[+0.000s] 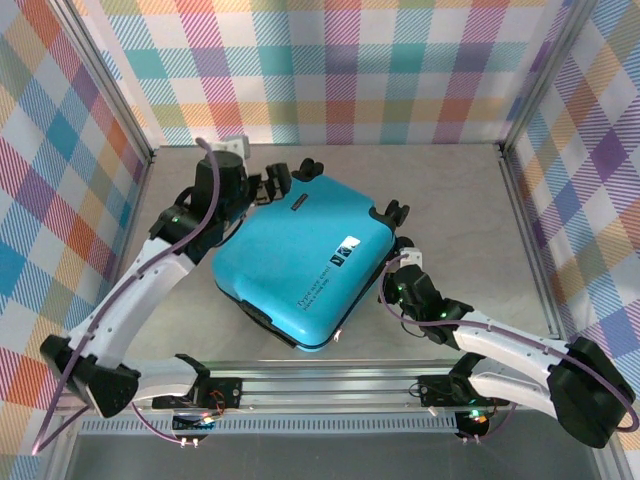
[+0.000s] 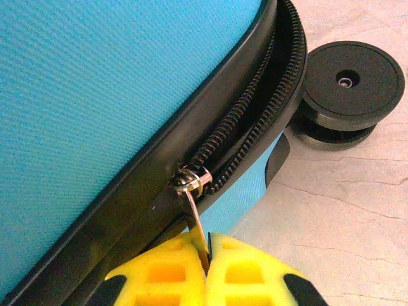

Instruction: Pack the luggage

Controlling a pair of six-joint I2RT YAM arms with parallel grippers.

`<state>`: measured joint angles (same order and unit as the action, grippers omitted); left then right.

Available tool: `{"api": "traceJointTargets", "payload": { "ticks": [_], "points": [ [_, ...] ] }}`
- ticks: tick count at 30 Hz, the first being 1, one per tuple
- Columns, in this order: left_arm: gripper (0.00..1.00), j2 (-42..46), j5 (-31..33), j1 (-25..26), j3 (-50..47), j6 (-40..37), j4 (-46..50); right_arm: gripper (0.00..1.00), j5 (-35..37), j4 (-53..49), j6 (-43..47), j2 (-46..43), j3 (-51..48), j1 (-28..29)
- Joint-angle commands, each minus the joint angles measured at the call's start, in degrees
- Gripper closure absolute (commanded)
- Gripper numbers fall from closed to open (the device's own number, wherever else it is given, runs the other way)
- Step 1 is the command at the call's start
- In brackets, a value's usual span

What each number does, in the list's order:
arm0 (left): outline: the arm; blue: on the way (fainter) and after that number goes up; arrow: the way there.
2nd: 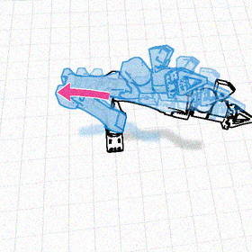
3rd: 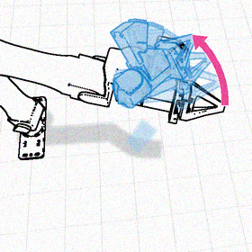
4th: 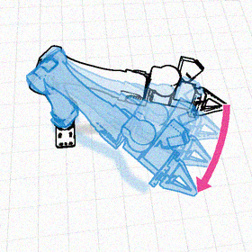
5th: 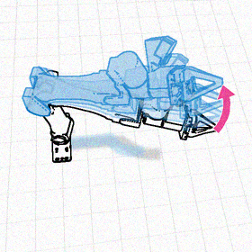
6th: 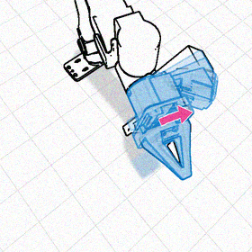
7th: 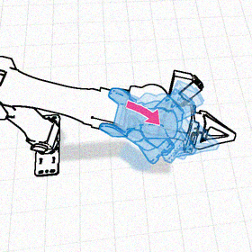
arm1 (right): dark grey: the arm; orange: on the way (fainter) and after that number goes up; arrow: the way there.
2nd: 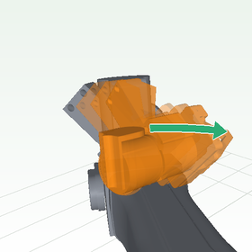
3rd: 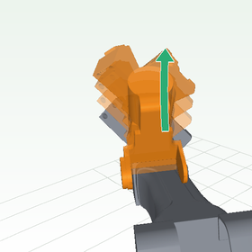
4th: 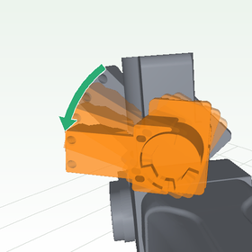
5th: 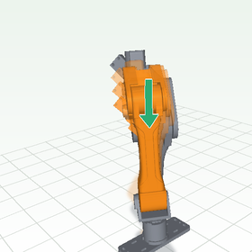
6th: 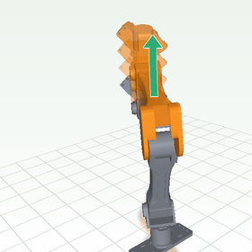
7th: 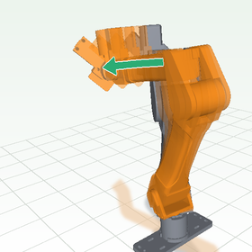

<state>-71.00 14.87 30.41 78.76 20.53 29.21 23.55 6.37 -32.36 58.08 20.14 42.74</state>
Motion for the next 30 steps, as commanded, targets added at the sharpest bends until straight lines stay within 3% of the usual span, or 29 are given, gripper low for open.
{"api": "traceJointTargets", "payload": {
  "ticks": [1,7,17,22,30],
  "points": [
    [0.03,1.32,5.97,-0.59,-3.30,3.37,13.03,1.00,3.43,-3.69,-0.98,1.49,-0.81,-1.42],
    [0.05,10.31,13.57,-1.93,-10.30,12.07,26.13,1.00,1.84,-5.05,-1.30,4.23,1.85,-2.94],
    [0.09,20.01,14.25,-2.54,-13.54,20.28,41.17,1.00,-1.34,-4.43,-0.99,9.14,5.70,-3.98],
    [0.17,23.26,7.56,-2.55,-16.12,21.82,42.25,1.00,-1.28,-5.00,-0.92,9.32,6.27,-4.11],
    [0.33,25.68,-6.87,-2.55,-24.11,21.52,33.03,1.00,-2.50,-5.09,0.26,9.77,7.28,-4.10]
  ]
}}
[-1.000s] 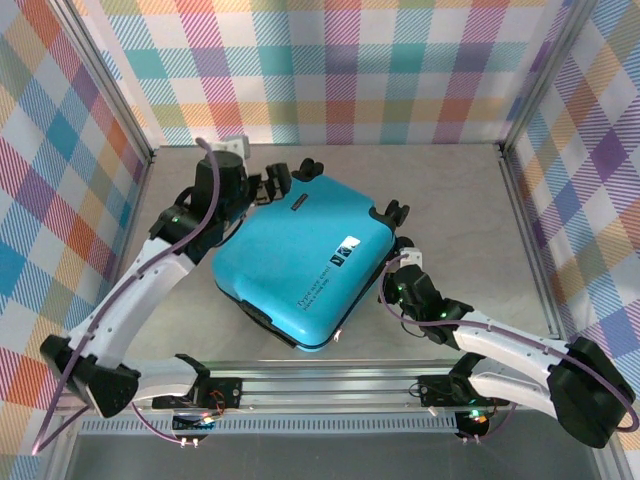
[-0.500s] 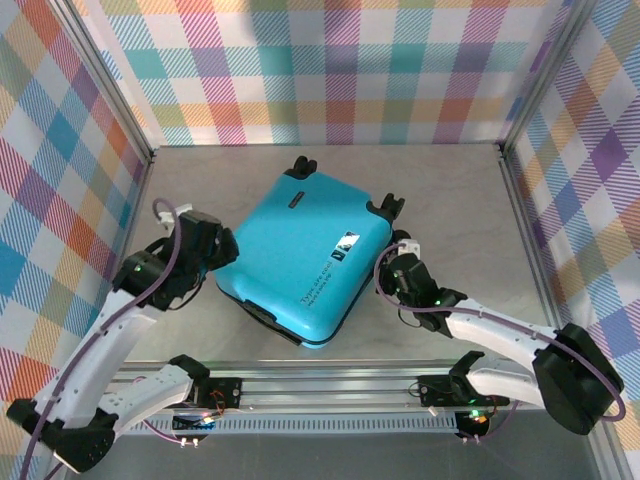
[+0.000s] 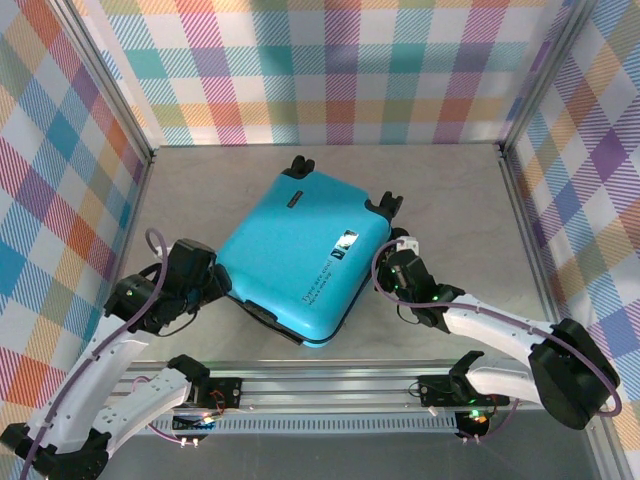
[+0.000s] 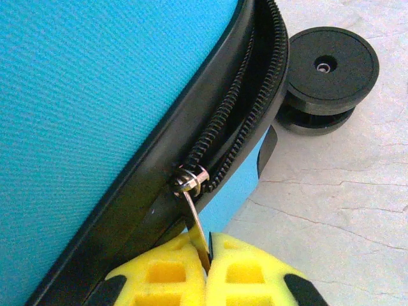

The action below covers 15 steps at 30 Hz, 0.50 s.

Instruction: Pack the luggage

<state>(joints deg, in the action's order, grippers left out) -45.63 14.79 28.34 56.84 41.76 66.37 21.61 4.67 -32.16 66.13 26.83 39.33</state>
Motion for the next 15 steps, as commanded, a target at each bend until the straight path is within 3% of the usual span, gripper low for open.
{"api": "traceJointTargets", "payload": {
  "ticks": [1,8,15],
  "points": [
    [0.33,-0.01,-7.50,-0.48,-3.12,0.28,-6.04,1.00,-1.10,-2.93,0.23,1.60,0.44,-0.70],
    [0.29,-3.36,-3.81,-1.59,-6.69,-1.33,-18.43,1.00,-2.62,-1.11,1.12,-2.49,-2.80,0.82],
    [0.28,-12.28,-5.21,-5.82,-5.17,-7.19,-31.64,1.00,-3.31,0.04,3.24,-4.06,-3.39,3.21]
  ]
}}
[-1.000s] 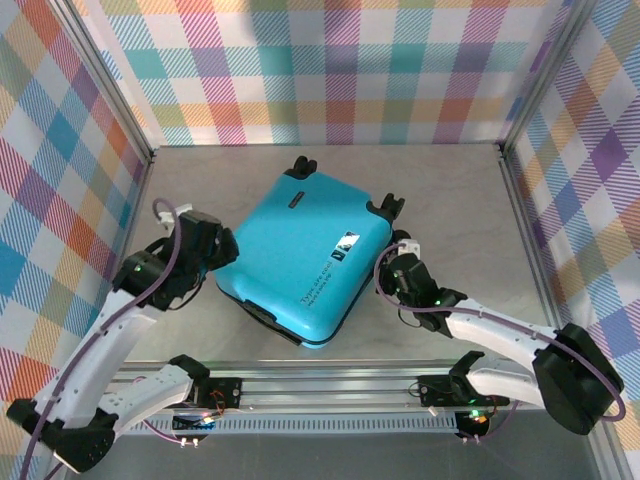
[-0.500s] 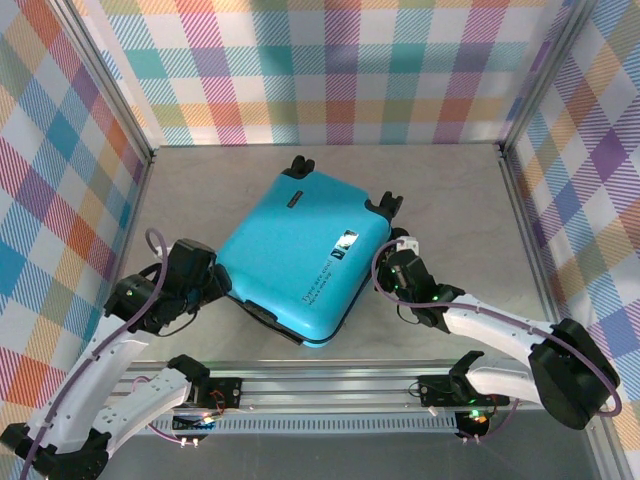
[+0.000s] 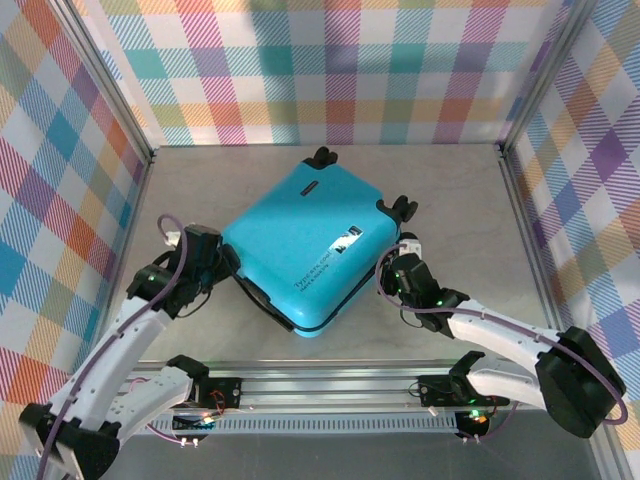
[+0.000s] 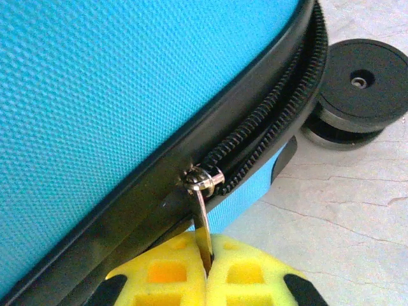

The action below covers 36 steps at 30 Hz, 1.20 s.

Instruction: Pack the luggage

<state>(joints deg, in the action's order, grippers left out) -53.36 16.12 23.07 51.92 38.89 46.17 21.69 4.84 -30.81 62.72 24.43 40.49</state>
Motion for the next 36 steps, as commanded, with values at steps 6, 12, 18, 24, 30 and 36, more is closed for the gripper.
{"api": "traceJointTargets", "payload": {
  "ticks": [6,12,18,24,30,36],
  "points": [
    [0.27,-16.19,-12.91,-7.34,3.64,-10.06,-24.04,1.00,-5.19,5.09,3.20,1.12,-1.49,4.05],
    [0.26,-35.61,-20.46,-11.73,18.04,-16.79,-32.18,1.00,-4.58,13.94,4.50,8.97,-0.38,8.85],
    [0.23,-47.24,-18.54,-13.84,37.85,-19.36,-25.11,1.00,-2.17,19.08,7.64,14.33,2.37,12.52],
    [0.17,-42.25,-15.98,-11.37,44.23,-19.37,-20.95,1.00,2.16,17.32,7.87,10.75,0.10,12.51],
    [0.14,-37.99,-14.46,2.07,43.76,-20.20,-21.72,1.00,4.15,14.20,10.79,6.62,-1.71,12.51],
    [0.13,-44.75,-17.87,16.27,50.24,-20.45,-23.33,1.00,4.92,13.88,12.15,4.67,-3.21,12.33]
  ]
}}
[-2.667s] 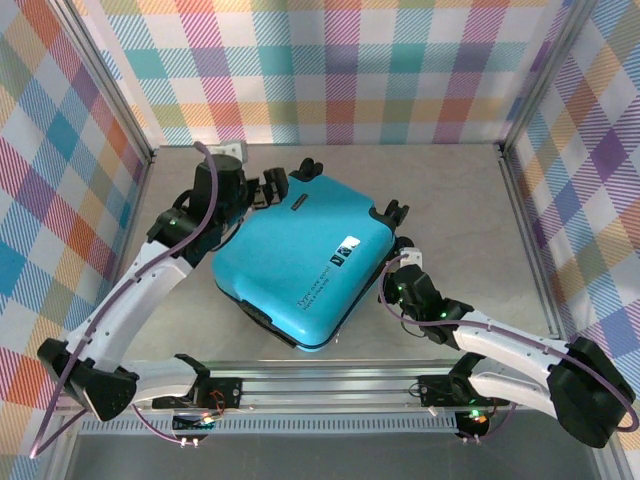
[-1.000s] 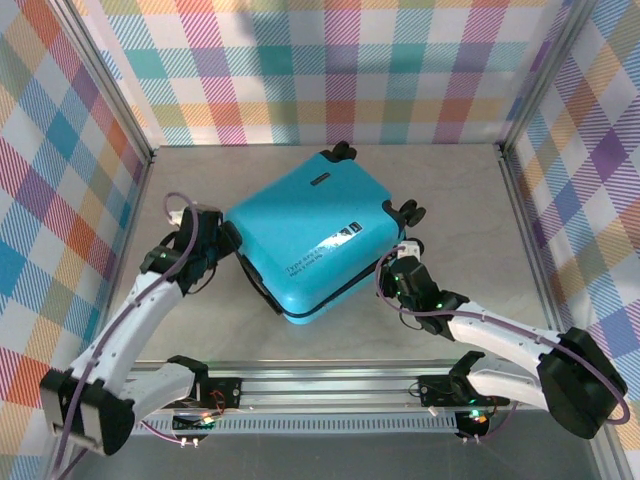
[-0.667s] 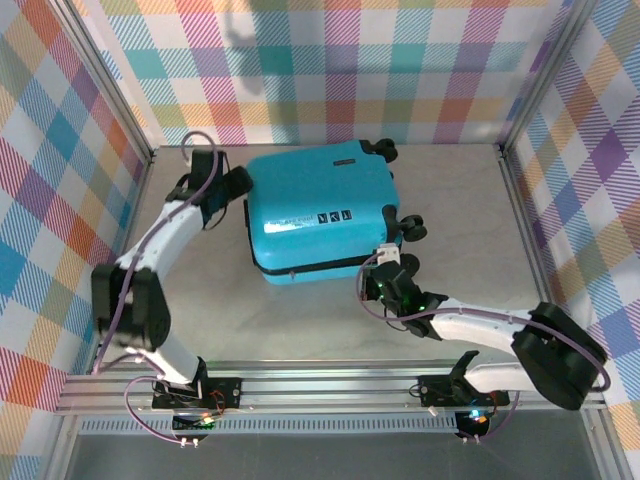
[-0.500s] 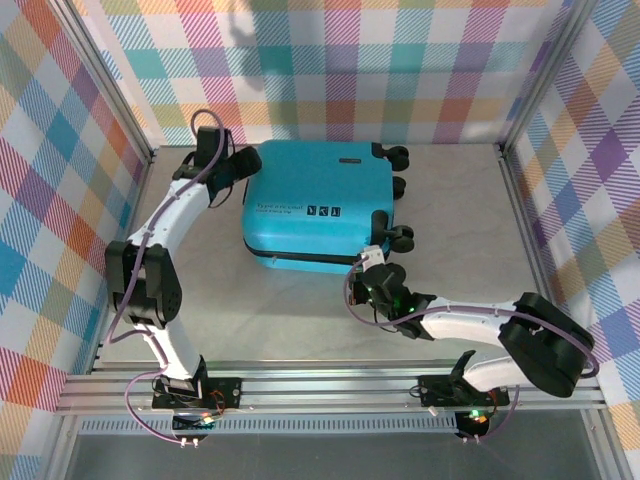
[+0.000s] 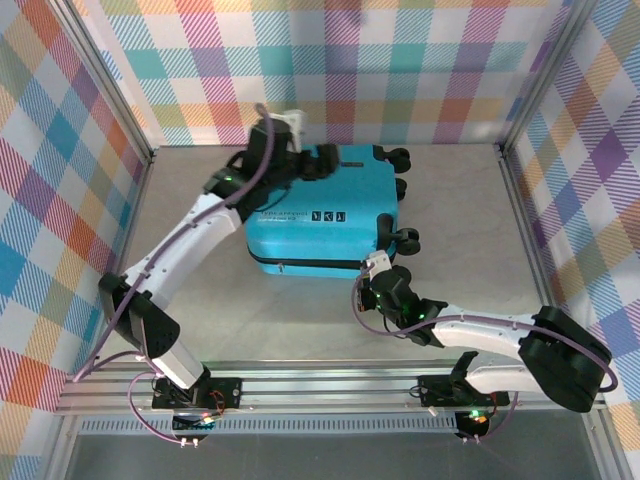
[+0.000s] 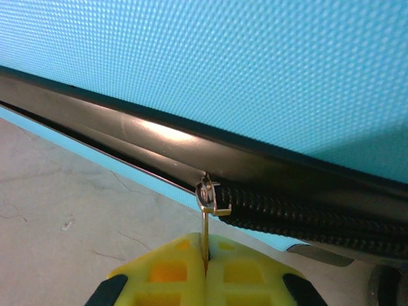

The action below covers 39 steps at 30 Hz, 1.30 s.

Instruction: Pack the luggage

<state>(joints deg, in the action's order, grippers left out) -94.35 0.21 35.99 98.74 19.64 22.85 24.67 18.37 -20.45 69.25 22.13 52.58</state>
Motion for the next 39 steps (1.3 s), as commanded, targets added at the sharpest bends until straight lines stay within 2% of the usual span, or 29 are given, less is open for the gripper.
{"api": "traceJointTargets", "payload": {
  "ticks": [1,6,12,19,22,25,28,34,39],
  "points": [
    [0.13,-5.55,-2.52,5.20,5.41,-1.38,0.38,1.00,1.45,0.68,1.88,-1.86,-1.11,0.25],
    [0.12,-18.71,-7.65,12.87,20.82,-2.41,3.97,1.00,-0.40,4.19,2.70,-0.38,-2.00,0.33],
    [0.12,-34.42,-14.73,17.19,39.70,-2.33,9.63,1.00,-1.91,5.59,4.11,0.02,-2.22,0.33],
    [0.12,-40.82,-19.69,19.50,42.68,-0.75,6.91,1.00,-2.43,4.62,6.15,-2.18,-3.11,0.27],
    [0.12,-41.45,-18.33,20.13,42.85,-2.55,9.10,1.00,-1.95,3.67,6.48,-2.85,-3.22,0.25],
    [0.12,-39.31,-12.88,20.50,42.47,-6.77,14.02,1.00,-1.29,3.05,6.31,-3.58,-3.70,0.25],
    [0.08,-37.12,-6.81,21.31,42.39,-12.13,19.52,1.00,-0.79,2.01,6.21,-4.08,-3.89,0.25],
    [0.08,-39.34,-6.06,20.79,43.67,-12.99,26.84,1.00,1.06,0.26,5.80,-5.97,-4.94,-0.46],
    [0.11,-38.79,-3.34,19.58,42.41,-11.55,28.39,1.00,2.44,-3.78,3.97,-9.86,-5.81,-3.06]
  ]
}}
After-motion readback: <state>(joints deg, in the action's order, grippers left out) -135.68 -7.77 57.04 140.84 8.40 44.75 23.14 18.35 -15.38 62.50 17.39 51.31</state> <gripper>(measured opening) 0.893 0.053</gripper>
